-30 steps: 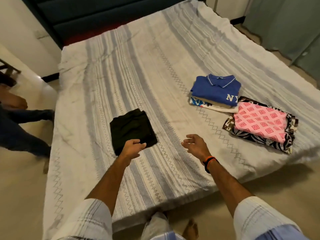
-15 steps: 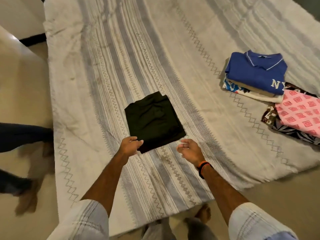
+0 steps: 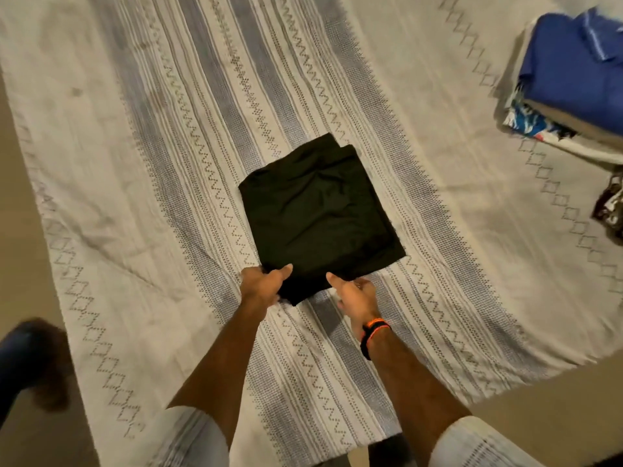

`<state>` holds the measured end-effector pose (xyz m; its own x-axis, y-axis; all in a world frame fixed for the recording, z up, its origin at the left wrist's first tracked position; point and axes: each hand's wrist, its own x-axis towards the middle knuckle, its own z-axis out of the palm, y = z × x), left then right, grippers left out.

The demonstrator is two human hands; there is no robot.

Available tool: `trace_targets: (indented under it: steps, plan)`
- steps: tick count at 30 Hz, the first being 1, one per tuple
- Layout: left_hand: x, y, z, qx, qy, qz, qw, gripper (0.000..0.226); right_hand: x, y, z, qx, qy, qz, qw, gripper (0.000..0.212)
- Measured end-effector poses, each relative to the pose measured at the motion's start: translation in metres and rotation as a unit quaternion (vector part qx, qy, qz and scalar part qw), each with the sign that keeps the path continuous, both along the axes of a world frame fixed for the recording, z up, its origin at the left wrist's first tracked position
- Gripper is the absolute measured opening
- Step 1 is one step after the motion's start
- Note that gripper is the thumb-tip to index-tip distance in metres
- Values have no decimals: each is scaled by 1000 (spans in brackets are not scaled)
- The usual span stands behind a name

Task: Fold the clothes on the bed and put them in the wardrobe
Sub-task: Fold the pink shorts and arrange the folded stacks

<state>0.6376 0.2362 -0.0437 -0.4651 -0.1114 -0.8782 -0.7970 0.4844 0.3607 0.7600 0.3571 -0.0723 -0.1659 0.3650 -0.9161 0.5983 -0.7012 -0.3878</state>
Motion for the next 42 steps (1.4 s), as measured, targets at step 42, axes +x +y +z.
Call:
trace_targets:
  steps: [42]
  plan:
    - [119,82,156,233,2,-67,970,36,196,102,191,87,72,-63,992,37]
